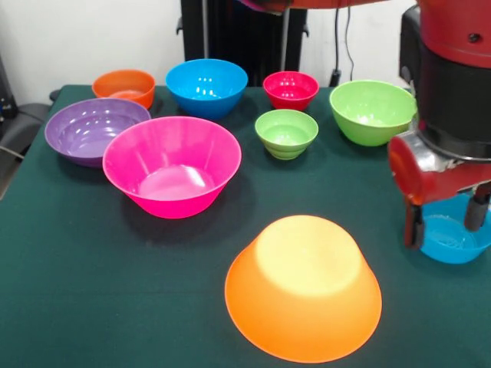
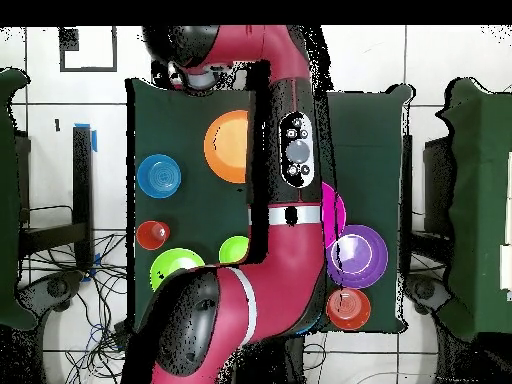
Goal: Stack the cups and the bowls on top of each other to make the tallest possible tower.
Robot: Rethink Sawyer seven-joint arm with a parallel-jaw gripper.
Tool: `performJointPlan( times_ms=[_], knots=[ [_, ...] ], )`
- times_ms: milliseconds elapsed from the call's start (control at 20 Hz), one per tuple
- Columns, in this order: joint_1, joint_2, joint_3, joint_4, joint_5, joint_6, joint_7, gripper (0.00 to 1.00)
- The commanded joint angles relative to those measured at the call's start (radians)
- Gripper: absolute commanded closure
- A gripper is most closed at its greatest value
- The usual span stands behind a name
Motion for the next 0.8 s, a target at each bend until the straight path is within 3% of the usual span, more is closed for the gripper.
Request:
performJointPlan(
  times_ms=[50,300,800],
  knots=[
    [0.013,-0.035,-0.022,0.155,0.066,0.085,0.059,0.00],
    [0.016,-0.018,-0.030,0.164,0.089,0.053,0.049,0.00],
    [0.003,0.020,-0.130,0.209,0.037,0.038,-0.009,0.00]
  ],
)
